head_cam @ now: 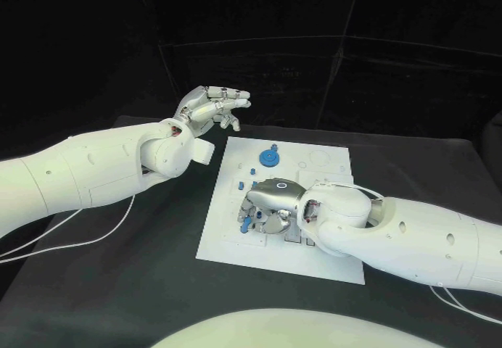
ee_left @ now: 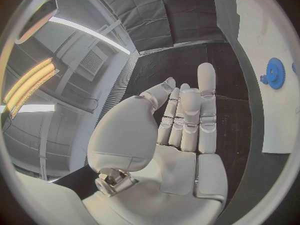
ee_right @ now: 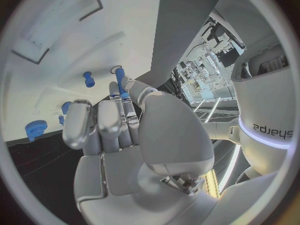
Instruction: Assemble the parts on the task board
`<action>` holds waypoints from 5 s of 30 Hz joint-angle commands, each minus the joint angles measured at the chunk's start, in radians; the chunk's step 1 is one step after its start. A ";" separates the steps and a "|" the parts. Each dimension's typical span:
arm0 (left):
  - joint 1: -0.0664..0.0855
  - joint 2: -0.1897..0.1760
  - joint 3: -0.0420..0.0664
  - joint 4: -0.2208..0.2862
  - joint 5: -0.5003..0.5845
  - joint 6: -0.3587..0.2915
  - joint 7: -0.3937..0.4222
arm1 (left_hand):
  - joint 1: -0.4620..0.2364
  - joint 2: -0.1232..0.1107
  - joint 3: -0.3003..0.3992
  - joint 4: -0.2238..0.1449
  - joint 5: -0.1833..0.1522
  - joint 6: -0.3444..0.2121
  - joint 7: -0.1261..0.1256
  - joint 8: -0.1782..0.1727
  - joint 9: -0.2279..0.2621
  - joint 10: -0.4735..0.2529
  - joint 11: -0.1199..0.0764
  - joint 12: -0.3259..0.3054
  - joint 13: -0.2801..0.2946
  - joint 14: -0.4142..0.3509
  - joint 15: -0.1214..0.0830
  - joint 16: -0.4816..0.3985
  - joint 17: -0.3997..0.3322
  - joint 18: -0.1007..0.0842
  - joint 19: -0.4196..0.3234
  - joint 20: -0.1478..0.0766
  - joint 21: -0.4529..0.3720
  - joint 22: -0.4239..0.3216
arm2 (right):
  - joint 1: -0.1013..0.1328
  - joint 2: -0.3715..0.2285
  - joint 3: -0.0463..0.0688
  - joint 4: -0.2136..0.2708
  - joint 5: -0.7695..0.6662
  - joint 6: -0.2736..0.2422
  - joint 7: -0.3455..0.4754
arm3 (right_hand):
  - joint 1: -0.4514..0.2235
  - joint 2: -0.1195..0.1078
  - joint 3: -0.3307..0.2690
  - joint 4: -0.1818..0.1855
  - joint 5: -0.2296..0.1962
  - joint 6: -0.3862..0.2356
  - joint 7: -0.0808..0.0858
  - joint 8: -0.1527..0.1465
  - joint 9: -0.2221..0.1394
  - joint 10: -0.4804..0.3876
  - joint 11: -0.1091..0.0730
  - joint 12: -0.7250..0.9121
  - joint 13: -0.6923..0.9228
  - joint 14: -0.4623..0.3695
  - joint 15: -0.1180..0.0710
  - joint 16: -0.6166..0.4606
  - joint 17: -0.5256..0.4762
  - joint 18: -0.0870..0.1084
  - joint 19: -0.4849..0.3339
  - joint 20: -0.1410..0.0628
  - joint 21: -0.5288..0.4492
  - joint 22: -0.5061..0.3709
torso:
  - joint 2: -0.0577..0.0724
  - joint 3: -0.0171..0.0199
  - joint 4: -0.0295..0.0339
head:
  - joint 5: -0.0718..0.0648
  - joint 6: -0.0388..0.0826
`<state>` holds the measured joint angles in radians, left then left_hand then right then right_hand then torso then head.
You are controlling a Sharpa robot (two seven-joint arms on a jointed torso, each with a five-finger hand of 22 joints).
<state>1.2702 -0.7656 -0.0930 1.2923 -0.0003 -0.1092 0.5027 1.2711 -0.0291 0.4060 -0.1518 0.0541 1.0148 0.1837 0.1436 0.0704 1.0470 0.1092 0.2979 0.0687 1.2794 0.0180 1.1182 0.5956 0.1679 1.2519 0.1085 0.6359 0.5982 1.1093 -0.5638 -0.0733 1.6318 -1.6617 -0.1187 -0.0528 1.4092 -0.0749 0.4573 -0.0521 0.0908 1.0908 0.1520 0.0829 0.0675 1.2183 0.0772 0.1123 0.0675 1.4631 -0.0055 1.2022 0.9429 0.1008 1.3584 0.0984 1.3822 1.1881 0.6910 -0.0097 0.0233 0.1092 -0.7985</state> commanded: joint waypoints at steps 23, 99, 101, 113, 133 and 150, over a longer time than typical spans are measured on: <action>0.002 -0.003 0.001 0.005 0.004 0.012 0.006 | 0.003 -0.002 -0.008 0.001 0.001 -0.005 -0.001 0.004 0.000 -0.004 -0.001 0.005 0.000 -0.006 -0.001 -0.006 -0.001 0.014 -0.005 0.005 -0.005 -0.001 | -0.007 0.038 -0.003 -0.005 -0.123 0.060 -0.071 | -0.021 -0.013 0.008 0.002 -0.002 -0.004 0.008 -0.012 0.001 -0.004 0.006 -0.016 -0.001 0.009 0.003 -0.004 -0.007 -0.017 -0.007 0.005 -0.002 -0.005 | -0.001 -0.0003 -0.0019 | 0.008 -0.011; 0.002 -0.042 -0.014 0.034 0.003 0.009 0.006 | 0.003 0.000 -0.011 0.001 0.001 -0.006 -0.001 0.008 0.001 -0.007 -0.001 0.010 0.000 -0.007 0.000 -0.005 -0.001 0.014 -0.004 0.005 -0.008 -0.003 | -0.032 -0.525 0.002 0.263 0.204 -0.087 -0.453 | -0.255 0.004 -0.604 0.345 0.129 -0.100 -0.057 0.228 0.108 0.179 -0.063 1.032 1.078 0.049 -0.050 0.182 0.255 -0.052 0.086 -0.043 0.088 0.167 | -0.013 -0.0044 -0.0310 | -0.123 0.013; 0.002 -0.042 -0.014 0.034 0.003 0.009 0.007 | 0.003 0.000 -0.011 0.001 0.001 -0.006 -0.001 0.008 0.001 -0.007 -0.001 0.010 0.000 -0.007 0.000 -0.005 -0.001 0.014 -0.004 0.005 -0.008 -0.003 | -0.038 -0.519 0.002 0.262 0.197 -0.087 -0.453 | -0.255 0.005 -0.607 0.344 0.129 -0.101 -0.057 0.230 0.109 0.182 -0.063 1.038 1.086 0.049 -0.050 0.185 0.259 -0.052 0.087 -0.043 0.089 0.169 | -0.014 -0.0045 -0.0315 | -0.123 0.012; 0.001 -0.044 -0.015 0.029 0.003 0.014 0.005 | 0.002 0.001 -0.013 0.003 0.001 -0.006 -0.001 0.009 0.001 -0.007 -0.001 0.011 0.000 -0.007 0.000 -0.004 -0.001 0.014 -0.004 0.005 -0.008 -0.004 | -0.058 -0.481 0.001 0.252 0.166 -0.081 -0.444 | -0.253 0.012 -0.619 0.344 0.134 -0.105 -0.057 0.238 0.116 0.202 -0.063 1.095 1.151 0.053 -0.050 0.202 0.290 -0.056 0.095 -0.042 0.098 0.186 | -0.014 -0.0061 -0.0300 | -0.121 0.010; 0.001 -0.046 -0.016 0.029 0.003 0.016 0.004 | 0.002 0.001 -0.013 0.003 0.001 -0.006 -0.001 0.009 0.001 -0.007 -0.001 0.011 0.000 -0.007 0.000 -0.004 -0.001 0.014 -0.004 0.005 -0.008 -0.004 | -0.085 -0.411 0.001 0.202 0.148 -0.057 -0.492 | -0.175 0.055 -0.622 0.330 0.165 -0.104 -0.059 0.253 0.132 0.208 -0.064 1.128 1.204 0.054 -0.050 0.217 0.317 -0.058 0.100 -0.041 0.104 0.199 | -0.014 -0.0065 -0.0302 | -0.117 0.010; 0.001 -0.044 -0.016 0.026 0.003 0.017 0.003 | 0.002 0.001 -0.013 0.003 0.001 -0.006 -0.001 0.009 0.001 -0.007 -0.001 0.011 0.000 -0.007 0.000 -0.004 -0.001 0.014 -0.004 0.005 -0.008 -0.004 | -0.086 -0.460 0.002 0.275 0.269 -0.263 -0.471 | -0.121 0.111 -0.621 0.322 0.258 -0.059 -0.074 0.266 0.151 0.223 -0.078 1.142 1.232 0.054 -0.060 0.221 0.326 -0.060 0.107 -0.050 0.111 0.211 | -0.014 -0.0079 -0.0297 | -0.115 0.011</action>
<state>1.2698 -0.8107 -0.1096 1.3179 -0.0004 -0.1037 0.5005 1.2711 -0.0291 0.3992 -0.1505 0.0541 1.0148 0.1837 0.1475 0.0704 1.0470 0.1091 0.3030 0.0687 1.2794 0.0180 1.1182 0.5950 0.1619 1.2519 0.1085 0.6314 0.5959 1.0221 -1.0221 -0.0720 1.8971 -1.4577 -0.2958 -0.5259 1.2876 0.0241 -0.1594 0.2712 0.3468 1.0219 0.0824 0.3473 0.2173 1.4364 -0.0019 1.2508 1.2995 1.4633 -0.0594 1.4181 1.2678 0.0457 1.4600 0.0497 1.4868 1.3076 0.6768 -0.0163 -0.0070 -0.0058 -0.7887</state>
